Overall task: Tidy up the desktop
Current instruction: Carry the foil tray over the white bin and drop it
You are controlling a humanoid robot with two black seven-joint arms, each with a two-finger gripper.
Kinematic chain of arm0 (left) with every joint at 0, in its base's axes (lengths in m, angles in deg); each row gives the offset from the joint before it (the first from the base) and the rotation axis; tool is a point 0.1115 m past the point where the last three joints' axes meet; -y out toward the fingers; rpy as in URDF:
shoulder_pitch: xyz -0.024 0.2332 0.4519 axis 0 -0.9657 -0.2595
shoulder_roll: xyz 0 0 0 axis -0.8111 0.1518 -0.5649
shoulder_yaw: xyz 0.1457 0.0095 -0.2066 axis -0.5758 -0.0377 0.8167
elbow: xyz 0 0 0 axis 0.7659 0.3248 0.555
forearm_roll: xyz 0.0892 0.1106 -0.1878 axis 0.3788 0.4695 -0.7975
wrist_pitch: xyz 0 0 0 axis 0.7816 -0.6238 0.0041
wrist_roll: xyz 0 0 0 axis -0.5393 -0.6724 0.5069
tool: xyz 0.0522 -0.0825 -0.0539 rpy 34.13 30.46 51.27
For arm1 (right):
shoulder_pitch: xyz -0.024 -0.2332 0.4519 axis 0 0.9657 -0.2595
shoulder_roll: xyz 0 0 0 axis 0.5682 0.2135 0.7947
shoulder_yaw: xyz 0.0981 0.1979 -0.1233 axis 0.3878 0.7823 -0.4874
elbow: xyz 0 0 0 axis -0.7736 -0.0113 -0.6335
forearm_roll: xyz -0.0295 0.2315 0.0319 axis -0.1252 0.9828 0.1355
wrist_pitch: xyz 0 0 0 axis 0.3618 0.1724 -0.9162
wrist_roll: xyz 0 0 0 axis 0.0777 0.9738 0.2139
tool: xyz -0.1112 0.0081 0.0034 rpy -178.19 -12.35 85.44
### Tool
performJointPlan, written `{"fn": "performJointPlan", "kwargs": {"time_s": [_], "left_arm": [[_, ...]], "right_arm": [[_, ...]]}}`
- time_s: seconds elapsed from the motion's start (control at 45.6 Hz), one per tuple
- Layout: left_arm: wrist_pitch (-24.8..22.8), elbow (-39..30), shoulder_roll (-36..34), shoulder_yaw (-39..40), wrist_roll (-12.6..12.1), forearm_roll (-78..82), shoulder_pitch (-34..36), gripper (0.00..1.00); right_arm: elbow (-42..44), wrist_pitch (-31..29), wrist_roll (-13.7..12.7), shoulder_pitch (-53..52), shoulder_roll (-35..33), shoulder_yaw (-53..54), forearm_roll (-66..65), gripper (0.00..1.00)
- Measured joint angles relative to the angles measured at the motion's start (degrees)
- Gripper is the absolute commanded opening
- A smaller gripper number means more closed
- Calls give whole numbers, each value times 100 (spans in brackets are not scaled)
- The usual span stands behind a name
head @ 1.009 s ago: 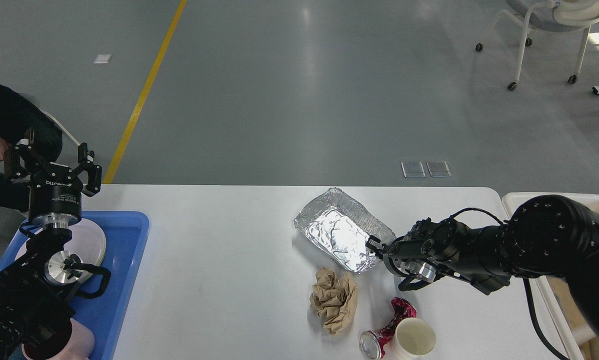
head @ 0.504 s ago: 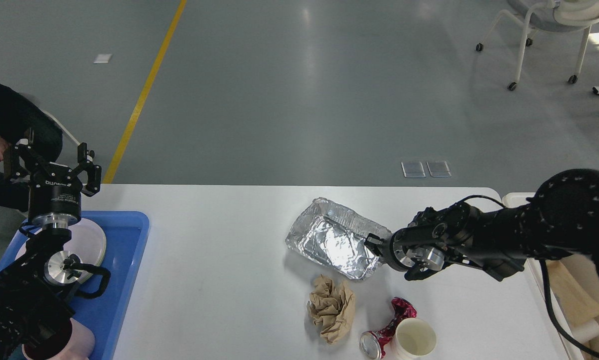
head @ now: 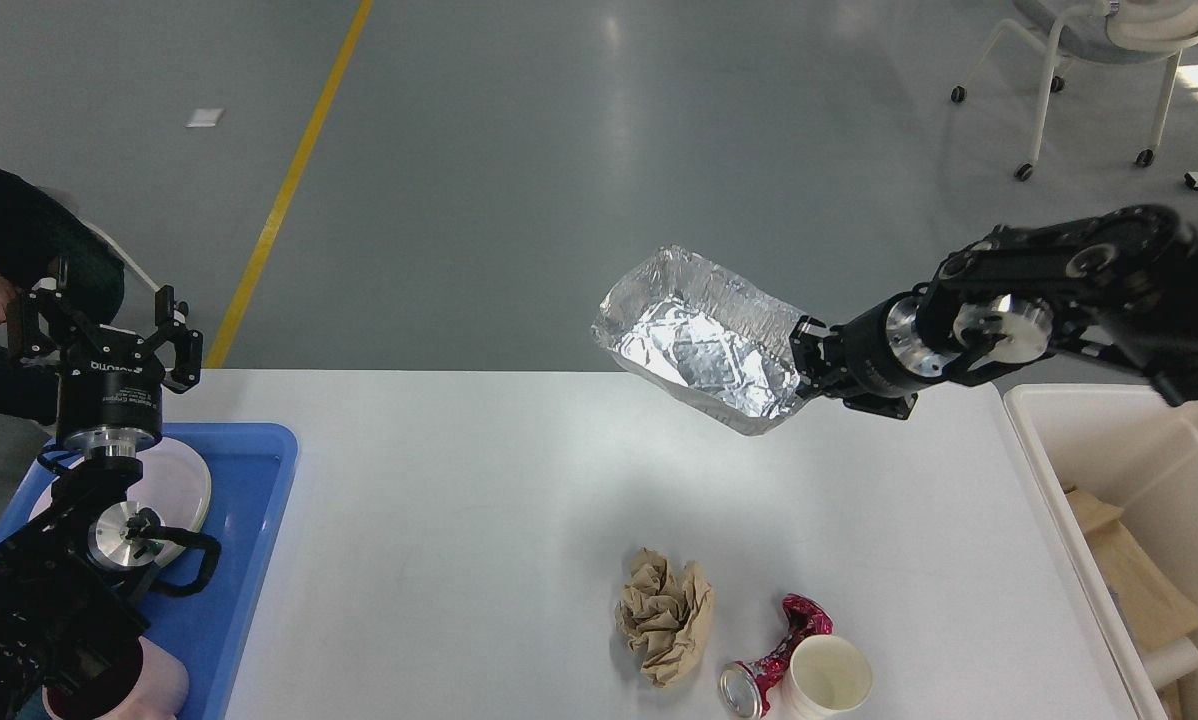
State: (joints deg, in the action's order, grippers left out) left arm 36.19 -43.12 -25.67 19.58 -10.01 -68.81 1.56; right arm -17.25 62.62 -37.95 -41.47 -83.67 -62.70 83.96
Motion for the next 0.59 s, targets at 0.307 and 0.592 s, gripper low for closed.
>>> {"fn": "performJointPlan", "kwargs": {"time_s": [0.307, 0.592], "left_arm": [[0, 0, 0, 0, 0, -1, 0, 97], [0, 0, 0, 0, 0, -1, 0, 97]], "right_arm": [[2, -1776, 25, -1689, -1225, -464, 4, 0], [1065, -947, 12, -945, -1359, -1540, 39, 0]]}}
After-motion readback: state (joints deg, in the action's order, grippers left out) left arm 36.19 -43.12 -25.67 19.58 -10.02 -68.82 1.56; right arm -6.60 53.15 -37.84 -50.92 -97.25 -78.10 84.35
